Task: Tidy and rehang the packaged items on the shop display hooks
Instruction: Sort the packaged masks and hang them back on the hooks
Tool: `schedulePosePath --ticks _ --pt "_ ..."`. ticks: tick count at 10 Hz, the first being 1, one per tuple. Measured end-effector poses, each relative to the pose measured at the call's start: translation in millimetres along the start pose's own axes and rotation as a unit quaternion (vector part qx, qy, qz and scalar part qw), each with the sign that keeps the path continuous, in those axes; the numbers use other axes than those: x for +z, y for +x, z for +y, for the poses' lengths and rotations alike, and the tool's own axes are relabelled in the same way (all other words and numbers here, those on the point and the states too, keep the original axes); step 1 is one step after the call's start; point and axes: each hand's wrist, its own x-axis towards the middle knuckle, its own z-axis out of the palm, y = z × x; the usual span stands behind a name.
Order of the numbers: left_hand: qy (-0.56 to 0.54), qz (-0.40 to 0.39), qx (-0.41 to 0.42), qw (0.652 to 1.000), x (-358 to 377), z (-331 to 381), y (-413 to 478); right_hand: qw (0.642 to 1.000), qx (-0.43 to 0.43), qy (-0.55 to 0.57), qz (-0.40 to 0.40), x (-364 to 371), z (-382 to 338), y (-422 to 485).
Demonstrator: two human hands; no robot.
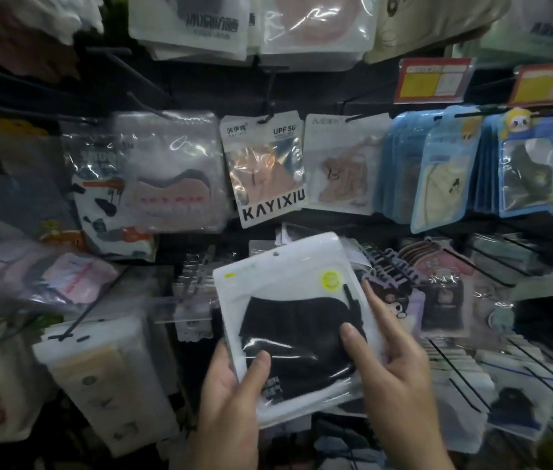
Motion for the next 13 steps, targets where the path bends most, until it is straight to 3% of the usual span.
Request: schedulePosePath --ticks 2,3,4,5,7,8,9,11,13 --pt "-0.014 0.044 0.005 0.999 11 -9 -18 0.997 0.067 -0.042 -0.024 -4 -1 -6" --pt "-0.032 0.065 0.011 0.997 21 -12 -29 0.975 0.16 0.117 0.101 1 16 -13" --pt "-0.068 0.047 0.007 0.997 35 -24 -44 0.934 0.227 0.251 0.112 15 25 -24" --pt "-0.065 -0.012 -0.023 0.998 32 -24 -48 0.934 0.227 0.259 0.1 13 33 -27" --pt "0.043 -0.003 0.033 0.999 -8 20 3 0.964 0.188 0.187 -0.006 -32 24 -17" --pt "0.165 -0.08 0.006 0.983 -12 26 13 0.974 0.175 0.136 -0.04 -46 24 -15" --pt "0.205 -0.119 -0.004 0.971 -8 20 5 0.98 0.16 0.113 -0.029 -49 25 -15" --pt "0.233 -0.091 -0.031 0.968 -1 12 -9 0.989 0.116 0.087 0.019 -47 33 -21" --pt "0.308 -0.063 0.043 0.948 7 5 -20 0.992 0.08 0.086 -0.037 -45 33 -26"
